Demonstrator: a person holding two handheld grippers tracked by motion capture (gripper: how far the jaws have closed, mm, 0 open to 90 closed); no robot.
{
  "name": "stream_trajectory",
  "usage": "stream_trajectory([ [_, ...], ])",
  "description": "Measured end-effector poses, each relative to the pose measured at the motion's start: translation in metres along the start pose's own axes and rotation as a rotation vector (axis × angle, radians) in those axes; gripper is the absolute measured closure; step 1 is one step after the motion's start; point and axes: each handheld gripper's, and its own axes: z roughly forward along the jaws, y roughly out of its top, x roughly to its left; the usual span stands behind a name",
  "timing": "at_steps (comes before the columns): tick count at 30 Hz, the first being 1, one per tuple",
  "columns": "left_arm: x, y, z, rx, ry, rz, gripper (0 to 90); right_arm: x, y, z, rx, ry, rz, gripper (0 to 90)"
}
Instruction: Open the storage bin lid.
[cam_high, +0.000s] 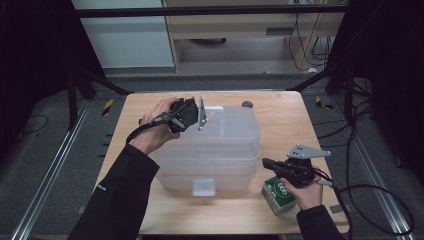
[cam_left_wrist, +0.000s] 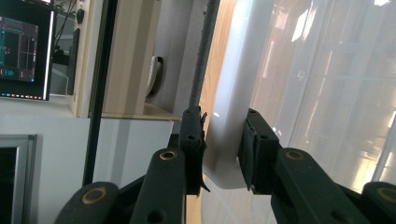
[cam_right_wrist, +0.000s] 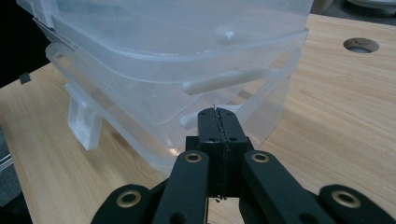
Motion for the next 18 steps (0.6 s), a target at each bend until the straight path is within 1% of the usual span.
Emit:
stream_trajectory([
  [2, 0.002, 0.0, 0.002, -0.011, -0.001, 0.002, 71.7, 0.0, 0.0, 0.001, 0.001, -0.002, 0.003, 90.0],
  [4, 0.003, 0.001, 0.002, -0.009, -0.002, 0.0, 71.6, 0.001, 0.002, 0.002, -0.001, -0.001, 0.001, 90.0],
  [5, 0.004, 0.001, 0.003, -0.009, -0.003, 0.0, 71.6, 0.002, 0.003, 0.002, -0.003, -0.008, -0.006, 90.0],
  [6, 0.004, 0.0, 0.002, 0.001, -0.006, -0.009, 71.5, 0.003, 0.004, 0.003, -0.003, -0.001, -0.011, 90.0],
  [8, 0.006, 0.001, 0.003, -0.009, -0.009, -0.005, 71.4, 0.005, 0.006, 0.005, -0.009, 0.001, -0.02, 90.0],
  [10, 0.006, 0.001, 0.004, -0.008, -0.009, -0.006, 71.3, 0.008, 0.008, 0.007, -0.009, 0.003, -0.023, 90.0],
  [12, 0.006, 0.0, 0.004, 0.0, -0.01, -0.02, 71.1, 0.008, 0.009, 0.009, -0.021, 0.012, -0.019, 90.0],
  [13, 0.007, 0.0, 0.004, -0.01, -0.01, -0.013, 71.1, 0.008, 0.009, 0.009, -0.018, 0.014, -0.011, 90.0],
  [14, 0.007, 0.0, 0.004, -0.001, -0.013, -0.022, 71.1, 0.008, 0.01, 0.009, -0.022, 0.01, -0.01, 90.0],
  [18, 0.006, 0.0, 0.003, -0.005, -0.017, -0.025, 70.9, 0.006, 0.012, 0.008, -0.038, 0.018, 0.005, 90.0],
])
